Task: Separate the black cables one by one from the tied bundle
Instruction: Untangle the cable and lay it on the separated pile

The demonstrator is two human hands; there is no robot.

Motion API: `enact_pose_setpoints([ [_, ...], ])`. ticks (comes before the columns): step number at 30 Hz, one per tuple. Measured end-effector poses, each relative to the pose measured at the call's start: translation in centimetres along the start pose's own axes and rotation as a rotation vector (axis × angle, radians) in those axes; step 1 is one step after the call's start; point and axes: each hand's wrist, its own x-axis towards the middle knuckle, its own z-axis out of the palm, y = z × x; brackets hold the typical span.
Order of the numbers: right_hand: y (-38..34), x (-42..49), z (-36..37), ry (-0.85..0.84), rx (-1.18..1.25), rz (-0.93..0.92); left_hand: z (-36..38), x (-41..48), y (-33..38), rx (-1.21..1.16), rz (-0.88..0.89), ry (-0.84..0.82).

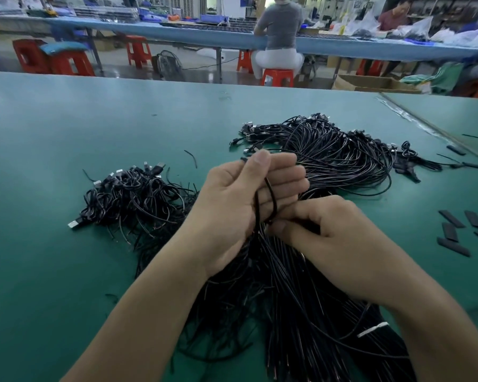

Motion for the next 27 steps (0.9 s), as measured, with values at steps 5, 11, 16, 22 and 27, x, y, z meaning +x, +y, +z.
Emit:
enact_pose_setpoints([
  [5, -0.3, -0.2, -2.3, 0.247, 0.164, -0.108, -0.8, -0.1, -0.8, 0.757, -0.036, 0.106],
  [11, 1.3, 0.2, -2.4, 0.376, 0.372, -0.043, 0.7, -1.4, 0.8, 0.232, -0.357, -0.364],
  [16, 2.2, 0.5, 0.1, 0.106, 0.372, 0.042, 0.9, -1.4, 2.1, -0.167, -0.344, -0.38],
  [22, 1.1, 0.3, 0.8, -0.062, 0.019, 0.075, 0.0, 0.3, 0.6, -0.375, -0.122, 0.051],
  [27, -0.2, -0.4, -0.4, -0.179, -0.032, 0.028, -1.4, 0.6, -1.0, 0.123, -0.039, 0.239],
])
